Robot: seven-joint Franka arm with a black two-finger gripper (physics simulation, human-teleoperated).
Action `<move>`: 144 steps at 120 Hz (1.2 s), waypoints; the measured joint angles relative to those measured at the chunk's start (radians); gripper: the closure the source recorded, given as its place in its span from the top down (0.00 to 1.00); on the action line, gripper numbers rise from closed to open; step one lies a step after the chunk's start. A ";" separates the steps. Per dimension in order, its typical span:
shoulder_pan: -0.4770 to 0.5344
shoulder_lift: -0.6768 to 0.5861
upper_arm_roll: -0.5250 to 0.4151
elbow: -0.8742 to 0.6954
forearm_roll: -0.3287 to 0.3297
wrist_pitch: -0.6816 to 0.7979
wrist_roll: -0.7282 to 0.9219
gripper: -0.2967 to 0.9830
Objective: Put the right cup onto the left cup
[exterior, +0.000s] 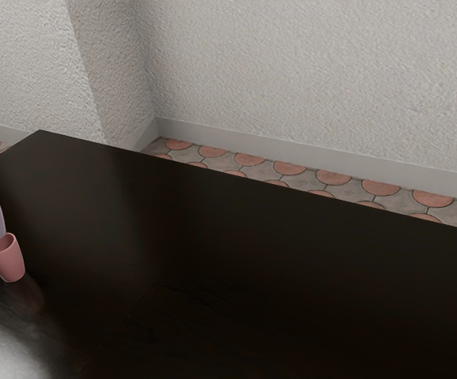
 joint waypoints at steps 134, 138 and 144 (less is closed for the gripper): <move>0.003 0.096 0.018 0.025 -0.018 0.027 0.030 0.51; 0.002 0.095 0.018 0.026 -0.020 0.026 0.031 0.55; 0.001 0.093 0.017 0.026 -0.021 0.024 0.031 0.59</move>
